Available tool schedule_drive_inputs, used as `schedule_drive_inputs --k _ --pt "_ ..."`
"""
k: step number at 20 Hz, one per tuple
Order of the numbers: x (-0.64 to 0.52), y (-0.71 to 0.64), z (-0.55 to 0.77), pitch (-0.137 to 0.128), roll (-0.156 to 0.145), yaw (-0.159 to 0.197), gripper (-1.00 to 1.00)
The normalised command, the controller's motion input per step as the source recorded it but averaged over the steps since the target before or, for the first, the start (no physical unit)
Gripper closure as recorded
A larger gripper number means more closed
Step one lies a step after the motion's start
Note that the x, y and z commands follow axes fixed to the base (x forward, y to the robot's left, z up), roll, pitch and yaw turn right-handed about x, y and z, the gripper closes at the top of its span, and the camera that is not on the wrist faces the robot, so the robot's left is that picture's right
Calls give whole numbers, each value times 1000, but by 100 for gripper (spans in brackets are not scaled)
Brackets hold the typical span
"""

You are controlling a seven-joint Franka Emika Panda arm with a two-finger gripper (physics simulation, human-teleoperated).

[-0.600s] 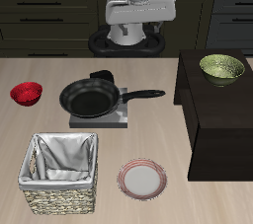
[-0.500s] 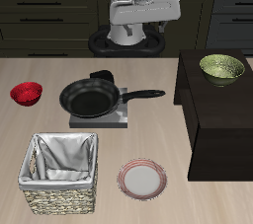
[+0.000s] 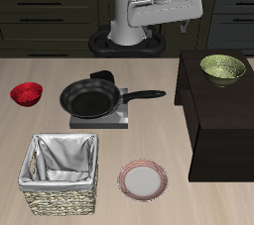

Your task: Place the green bowl on the plate

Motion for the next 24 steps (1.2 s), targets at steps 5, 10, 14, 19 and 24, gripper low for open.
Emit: schedule_drive_inputs --k 5,10,14,19,24 --pt "275 262 68 -7 -5 14 -100" --pt "173 275 -44 17 12 23 -100" --pt "171 362 30 1 8 35 -100" --pt "98 303 116 -15 -15 28 -100" --pt "149 183 94 -4 4 -13 -100"
